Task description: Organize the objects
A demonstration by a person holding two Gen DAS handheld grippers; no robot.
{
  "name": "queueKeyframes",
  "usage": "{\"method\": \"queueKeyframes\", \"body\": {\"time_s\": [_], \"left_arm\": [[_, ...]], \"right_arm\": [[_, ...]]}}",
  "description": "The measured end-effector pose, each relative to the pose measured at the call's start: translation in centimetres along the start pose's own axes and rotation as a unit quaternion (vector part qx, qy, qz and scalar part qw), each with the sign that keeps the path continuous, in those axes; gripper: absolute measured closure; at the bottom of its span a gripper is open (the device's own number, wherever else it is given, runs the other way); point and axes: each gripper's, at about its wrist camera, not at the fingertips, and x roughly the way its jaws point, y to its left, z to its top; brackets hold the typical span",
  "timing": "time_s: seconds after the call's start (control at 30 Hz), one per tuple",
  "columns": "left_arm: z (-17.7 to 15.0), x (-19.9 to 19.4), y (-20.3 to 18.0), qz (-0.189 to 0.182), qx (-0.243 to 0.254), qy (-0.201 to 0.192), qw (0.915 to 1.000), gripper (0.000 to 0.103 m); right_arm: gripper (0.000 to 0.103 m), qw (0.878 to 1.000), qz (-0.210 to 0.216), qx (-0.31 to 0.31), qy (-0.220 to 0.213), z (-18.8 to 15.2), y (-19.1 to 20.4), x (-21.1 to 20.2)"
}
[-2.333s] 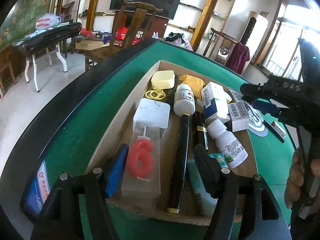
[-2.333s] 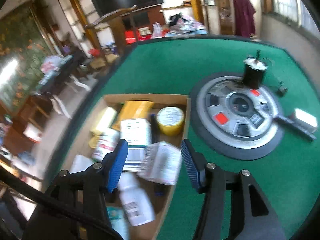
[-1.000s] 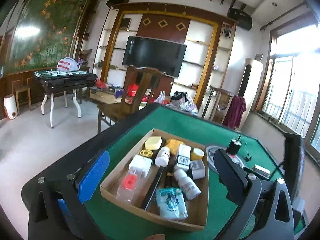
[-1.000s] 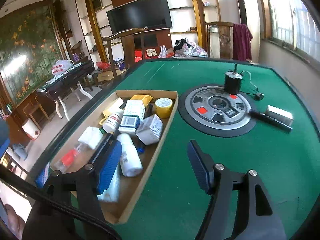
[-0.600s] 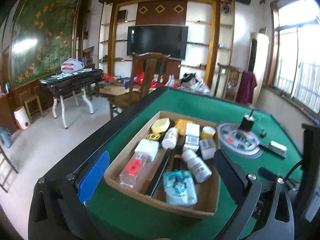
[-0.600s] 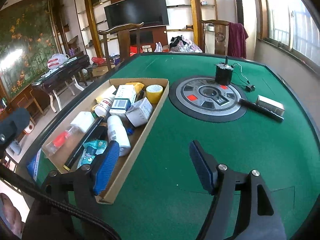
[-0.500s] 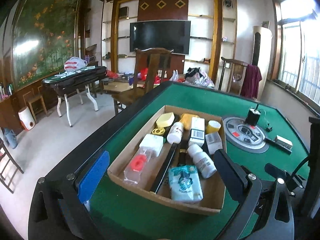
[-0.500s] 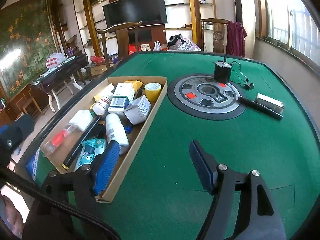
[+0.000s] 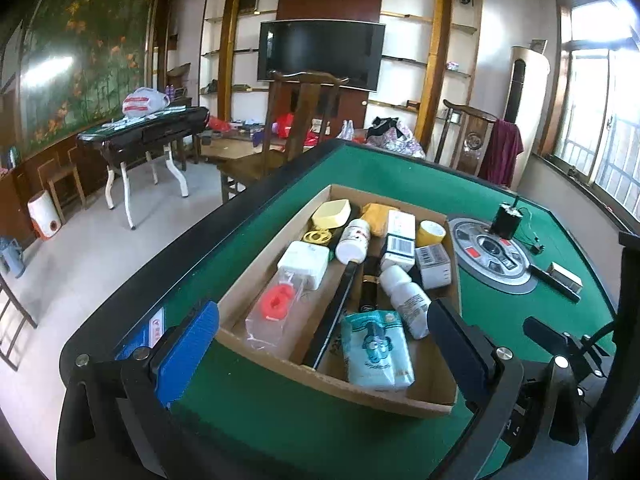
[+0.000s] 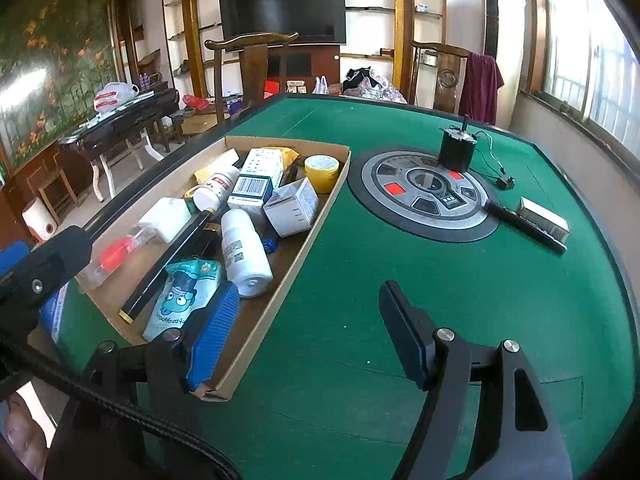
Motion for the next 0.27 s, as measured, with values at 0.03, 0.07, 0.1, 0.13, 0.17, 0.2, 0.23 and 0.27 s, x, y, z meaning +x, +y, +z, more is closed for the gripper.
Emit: {"method": "queueKeyframes", "body": {"time_s": [0.03,0.07,0.1,0.13,0.17,0.2,0.23,0.27], "left_arm": [[-0.07,0.05,0.09,0.003,0.000,0.000,1.0000,0.001],[-0.11,0.08,0.15,0.006,-0.001,-0.001,1.0000,0.001],[-0.17,0.10,0.27,0.008,-0.002,-0.001,1.0000,0.001],[-0.18,0.16,0.36,0.009,-0.003,0.000,1.0000,0.001],[-0.19,0.18,0.44,0.012,-0.003,0.002,0.9999,0.001],[-0.22,0.26,0.51,0.015,-0.004,0.003,0.9999,0.001],[-0.22,0.38,0.55,0.016,-0.005,0.005,0.9998,0.001],[-0.20,0.49,0.56,0.016,-0.006,0.007,0.9998,0.001]], "right_arm": [[0.031,1.000,-0.001,-0.003,0.001,-0.01,0.12,0.04],[0.031,1.000,0.000,-0.004,0.002,-0.01,0.23,0.06],[0.031,1.000,0.000,-0.005,0.004,-0.05,0.30,0.12],[0.031,1.000,0.000,-0.006,0.004,-0.05,0.35,0.14],[0.031,1.000,-0.001,-0.007,0.006,-0.06,0.41,0.18],[0.031,1.000,-0.002,-0.008,0.006,-0.06,0.51,0.18],[0.031,1.000,-0.001,-0.009,0.007,-0.08,0.57,0.18],[0.031,1.000,-0.001,-0.010,0.008,-0.11,0.62,0.17]]}}
